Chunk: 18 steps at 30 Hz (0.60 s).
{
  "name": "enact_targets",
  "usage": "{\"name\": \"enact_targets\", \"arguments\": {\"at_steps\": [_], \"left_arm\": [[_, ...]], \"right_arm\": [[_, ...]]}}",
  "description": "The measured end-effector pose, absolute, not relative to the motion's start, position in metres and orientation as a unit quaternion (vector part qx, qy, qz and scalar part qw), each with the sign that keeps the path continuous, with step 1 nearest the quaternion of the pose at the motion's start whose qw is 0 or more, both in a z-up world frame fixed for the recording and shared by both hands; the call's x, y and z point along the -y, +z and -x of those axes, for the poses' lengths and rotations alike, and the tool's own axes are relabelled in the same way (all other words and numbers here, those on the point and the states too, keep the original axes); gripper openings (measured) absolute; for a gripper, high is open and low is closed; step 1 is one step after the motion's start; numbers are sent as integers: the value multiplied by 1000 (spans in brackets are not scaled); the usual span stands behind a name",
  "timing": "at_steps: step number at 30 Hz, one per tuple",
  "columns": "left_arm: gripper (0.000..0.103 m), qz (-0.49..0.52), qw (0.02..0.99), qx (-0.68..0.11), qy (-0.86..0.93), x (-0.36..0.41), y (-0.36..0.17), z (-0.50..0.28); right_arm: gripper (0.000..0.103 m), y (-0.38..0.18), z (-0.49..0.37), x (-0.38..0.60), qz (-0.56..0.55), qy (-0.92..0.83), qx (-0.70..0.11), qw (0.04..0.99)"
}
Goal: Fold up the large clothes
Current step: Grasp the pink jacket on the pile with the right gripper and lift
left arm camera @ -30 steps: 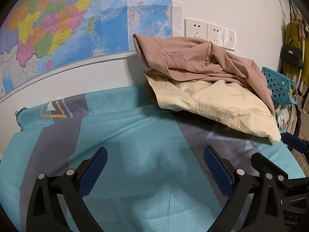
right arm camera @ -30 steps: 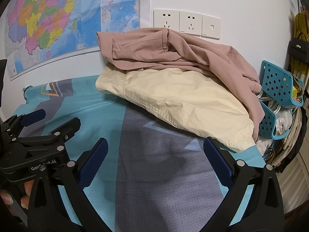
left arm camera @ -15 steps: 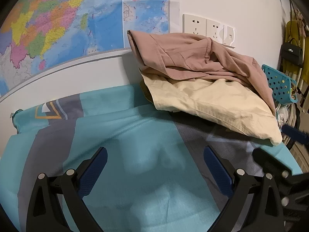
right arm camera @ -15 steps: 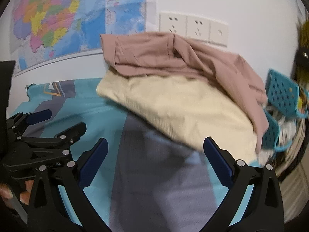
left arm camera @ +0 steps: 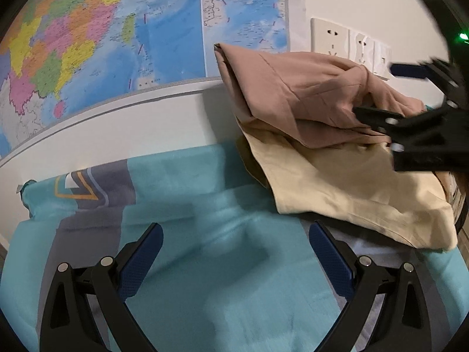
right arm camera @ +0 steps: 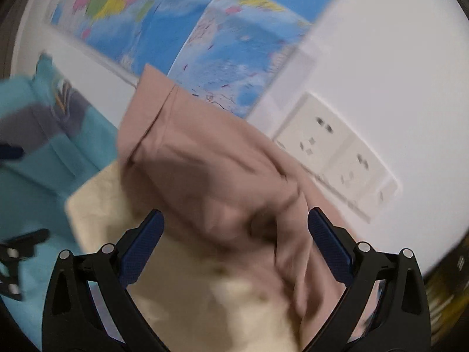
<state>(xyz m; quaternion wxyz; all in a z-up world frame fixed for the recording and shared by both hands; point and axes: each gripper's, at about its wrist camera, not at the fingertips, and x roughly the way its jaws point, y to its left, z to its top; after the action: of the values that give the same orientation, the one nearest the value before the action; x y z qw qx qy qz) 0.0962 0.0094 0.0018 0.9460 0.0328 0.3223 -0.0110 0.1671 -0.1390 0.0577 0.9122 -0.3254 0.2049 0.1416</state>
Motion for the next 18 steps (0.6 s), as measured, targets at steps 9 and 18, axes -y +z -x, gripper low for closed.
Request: {"name": "enact_targets", "arguments": {"at_steps": [9,18], "left_arm": [[96,-33,939,-341,-2,-21,-12,-118],[96,-50,942,-331,9,-36,-13,-129]], "right_arm": [[26,38,-205,116,453,172,-224,846],[59,90,-152,171,367,212,-233,875]]}}
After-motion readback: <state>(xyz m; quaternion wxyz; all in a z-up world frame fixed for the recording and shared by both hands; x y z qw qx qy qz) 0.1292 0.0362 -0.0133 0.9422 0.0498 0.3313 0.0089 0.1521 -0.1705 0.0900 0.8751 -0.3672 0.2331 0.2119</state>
